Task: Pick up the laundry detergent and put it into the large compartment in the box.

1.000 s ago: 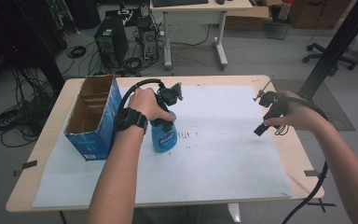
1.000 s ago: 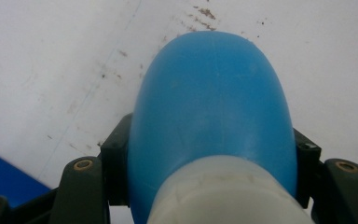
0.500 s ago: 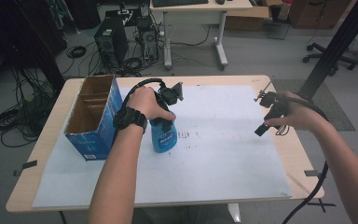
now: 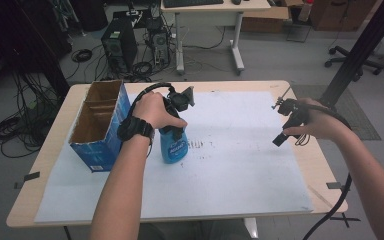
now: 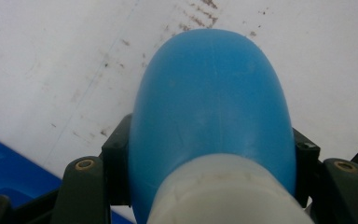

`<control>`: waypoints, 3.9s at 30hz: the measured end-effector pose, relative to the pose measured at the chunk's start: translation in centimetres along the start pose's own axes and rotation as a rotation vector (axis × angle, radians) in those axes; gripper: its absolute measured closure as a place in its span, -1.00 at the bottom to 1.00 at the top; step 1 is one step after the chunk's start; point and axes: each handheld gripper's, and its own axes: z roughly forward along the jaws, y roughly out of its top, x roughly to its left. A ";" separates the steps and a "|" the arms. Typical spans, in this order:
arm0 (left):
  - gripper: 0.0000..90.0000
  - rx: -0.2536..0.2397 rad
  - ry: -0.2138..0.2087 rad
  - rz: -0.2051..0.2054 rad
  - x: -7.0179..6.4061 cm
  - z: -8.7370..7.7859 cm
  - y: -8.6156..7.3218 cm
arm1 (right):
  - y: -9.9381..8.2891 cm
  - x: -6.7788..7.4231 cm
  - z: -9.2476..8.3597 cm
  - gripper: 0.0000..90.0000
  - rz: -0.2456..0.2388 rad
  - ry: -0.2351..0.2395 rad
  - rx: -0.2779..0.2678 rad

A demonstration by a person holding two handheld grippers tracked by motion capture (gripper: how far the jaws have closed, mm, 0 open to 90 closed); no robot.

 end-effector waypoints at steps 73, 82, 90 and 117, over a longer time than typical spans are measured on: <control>-0.16 -0.059 -0.006 -0.055 -0.1 -12.4 0.4 | 0.6 1.7 -3.6 -0.73 0.003 0.013 -0.012; -0.16 -0.063 -0.010 -0.056 -0.2 -13.9 0.9 | 0.7 1.5 -3.5 -0.73 -0.001 0.016 -0.011; -0.16 -0.060 -0.002 -0.061 -0.2 -15.1 1.3 | 0.5 1.3 -3.8 -0.73 0.003 0.017 -0.019; -0.16 -0.049 -0.003 -0.079 -0.5 -16.6 2.2 | 0.2 1.2 -3.8 -0.73 0.003 0.024 -0.019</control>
